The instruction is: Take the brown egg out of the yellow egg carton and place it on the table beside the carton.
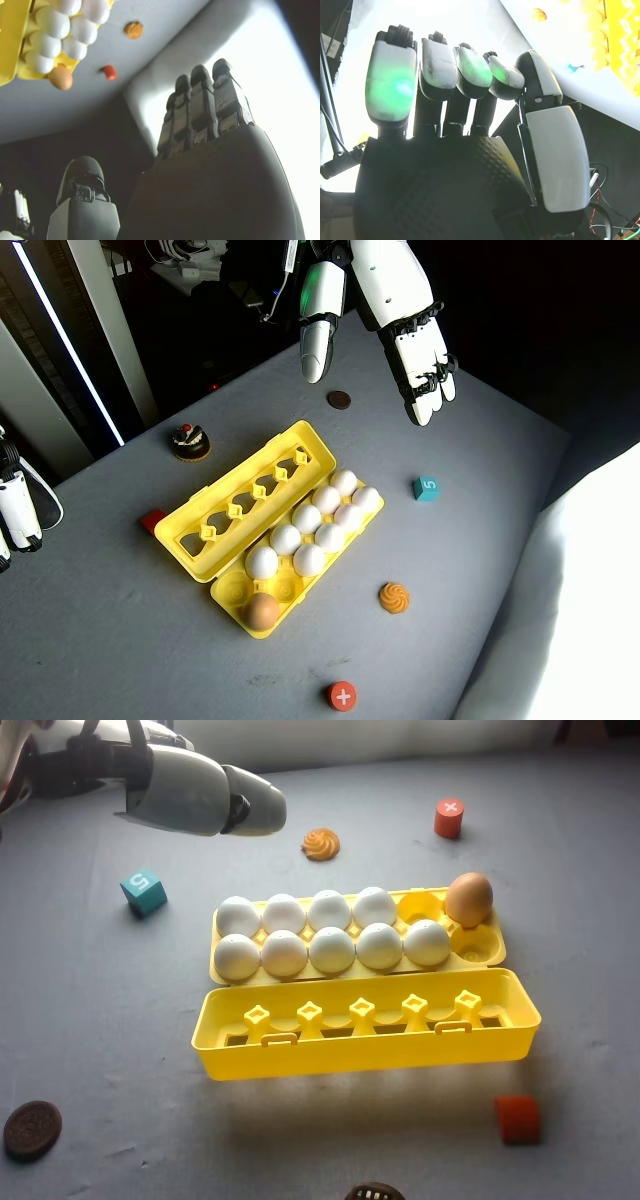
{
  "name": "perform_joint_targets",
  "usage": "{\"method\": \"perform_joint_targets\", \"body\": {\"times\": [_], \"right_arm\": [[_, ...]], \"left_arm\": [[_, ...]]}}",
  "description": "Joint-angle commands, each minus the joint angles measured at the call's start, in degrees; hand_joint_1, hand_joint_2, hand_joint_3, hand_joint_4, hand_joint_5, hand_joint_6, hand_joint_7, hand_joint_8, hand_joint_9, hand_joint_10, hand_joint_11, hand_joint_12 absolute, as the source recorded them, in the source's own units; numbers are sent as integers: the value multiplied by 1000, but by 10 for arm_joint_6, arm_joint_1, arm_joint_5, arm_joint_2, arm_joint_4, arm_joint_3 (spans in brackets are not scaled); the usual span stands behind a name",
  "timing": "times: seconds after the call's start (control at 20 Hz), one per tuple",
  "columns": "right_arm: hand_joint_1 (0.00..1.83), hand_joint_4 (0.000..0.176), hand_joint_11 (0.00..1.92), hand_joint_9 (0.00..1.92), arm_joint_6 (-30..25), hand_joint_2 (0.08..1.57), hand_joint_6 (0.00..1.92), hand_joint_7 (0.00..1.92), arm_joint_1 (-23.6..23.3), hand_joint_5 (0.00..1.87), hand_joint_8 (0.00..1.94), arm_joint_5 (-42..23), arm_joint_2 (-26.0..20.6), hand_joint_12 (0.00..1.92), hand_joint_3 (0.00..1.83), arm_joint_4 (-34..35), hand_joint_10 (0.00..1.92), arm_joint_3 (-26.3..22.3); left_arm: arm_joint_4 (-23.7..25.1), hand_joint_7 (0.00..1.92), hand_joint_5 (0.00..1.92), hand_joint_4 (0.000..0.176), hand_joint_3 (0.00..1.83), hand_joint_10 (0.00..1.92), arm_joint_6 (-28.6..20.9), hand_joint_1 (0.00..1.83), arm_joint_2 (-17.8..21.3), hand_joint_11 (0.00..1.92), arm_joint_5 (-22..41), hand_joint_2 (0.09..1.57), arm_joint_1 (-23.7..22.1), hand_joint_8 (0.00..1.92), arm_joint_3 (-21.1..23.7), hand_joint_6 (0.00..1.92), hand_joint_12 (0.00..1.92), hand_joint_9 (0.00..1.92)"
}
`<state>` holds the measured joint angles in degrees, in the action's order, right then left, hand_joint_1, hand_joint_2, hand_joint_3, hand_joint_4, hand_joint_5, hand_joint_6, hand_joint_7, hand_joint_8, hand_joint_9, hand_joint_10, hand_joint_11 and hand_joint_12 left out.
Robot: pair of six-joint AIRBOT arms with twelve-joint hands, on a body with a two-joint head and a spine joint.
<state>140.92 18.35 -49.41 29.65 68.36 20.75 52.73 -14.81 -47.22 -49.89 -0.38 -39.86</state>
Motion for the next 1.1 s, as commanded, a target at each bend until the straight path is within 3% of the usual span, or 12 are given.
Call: {"method": "perform_joint_targets", "body": {"times": [0.0, 0.05, 0.25, 0.55, 0.65, 0.7, 0.75, 0.8, 0.85, 0.9, 0.95, 1.05], "right_arm": [[212, 0, 19, 266, 3, 1155, 57, 277, -4, 262, 55, -33, -3, 681, 127, -43, 84, -1], [215, 0, 0, 294, 3, 1217, 1, 294, -4, 281, 2, -33, -3, 711, 7, -43, 5, -1], [152, 0, 0, 241, 3, 1246, 1, 243, -4, 219, 1, -33, -2, 587, 5, -42, 1, -1], [267, 0, 0, 273, -3, 1207, 2, 278, -2, 272, 2, -38, -2, 683, 0, -42, 1, 0], [224, 0, 0, 151, -16, 1137, 2, 190, -1, 228, 3, -40, -2, 471, 0, -42, 1, 0], [198, 25, 0, 40, -21, 977, 22, 141, 0, 410, 0, -41, -2, 169, 0, -42, 0, 0], [203, 43, 0, 7, -27, 892, 18, 114, 0, 533, 0, -41, -2, 33, 0, -42, 0, 1], [173, 69, 0, 1, -40, 840, 17, 112, 0, 661, 0, -41, -2, 6, 0, -42, 0, 3], [167, 74, 0, 0, -52, 829, 16, 112, 1, 688, 0, -39, -2, 0, 0, -42, 0, 6], [184, 94, 0, 0, -76, 796, 14, 144, 1, 774, 3, -31, 1, 0, 0, -42, 0, 14], [187, 98, 0, 0, -99, 789, 14, 151, 2, 793, 3, -29, 6, 0, 0, -42, 0, 22], [210, 83, 0, 0, -124, 795, 9, 124, 6, 792, 0, -26, 22, 0, 0, -42, 0, 40]], "left_arm": [[40, 0, 6, 0, 217, 0, 2, 0, 3, 0, 21, 983, -7, 11, 2, 13, 1, 0], [40, 0, 7, 0, 31, 0, 2, 0, 3, 0, 21, 1070, -7, 0, 2, 1, 0, 0], [40, 0, 0, 0, 18, 0, 2, 0, 3, 0, 20, 1081, -7, 0, 2, 0, 0, 0], [38, 34, 35, 0, 12, 7, 2, 0, 3, 27, 17, 1089, -7, 7, 3, 7, 16, 18], [37, 39, 37, 0, 9, 8, 2, 0, 3, 23, 17, 1085, -7, 8, 2, 7, 16, 22], [36, 19, 21, 0, 7, 1, 2, 0, 3, 7, 17, 1084, -7, 1, 2, 1, 10, 4], [34, 3, 3, 0, 6, 0, 2, 0, 3, 1, 17, 1082, -7, 0, 3, 0, 1, 0], [33, 0, 0, 0, 8, 0, 2, 0, 3, 0, 17, 1087, -7, 0, 3, 0, 0, 0], [33, 0, 0, 0, 8, 0, 2, 0, 3, 0, 17, 1089, -7, 0, 3, 0, 0, 0], [32, 0, 1, 0, 8, 0, 2, 0, 3, 0, 17, 1089, -6, 0, 3, 0, 0, 0], [31, 0, 1, 0, 8, 0, 2, 0, 3, 0, 17, 1089, -5, 0, 3, 0, 0, 0], [31, 0, 5, 0, 8, 0, 2, 0, 3, 0, 17, 1091, -5, 0, 3, 2, 0, 0]]}}
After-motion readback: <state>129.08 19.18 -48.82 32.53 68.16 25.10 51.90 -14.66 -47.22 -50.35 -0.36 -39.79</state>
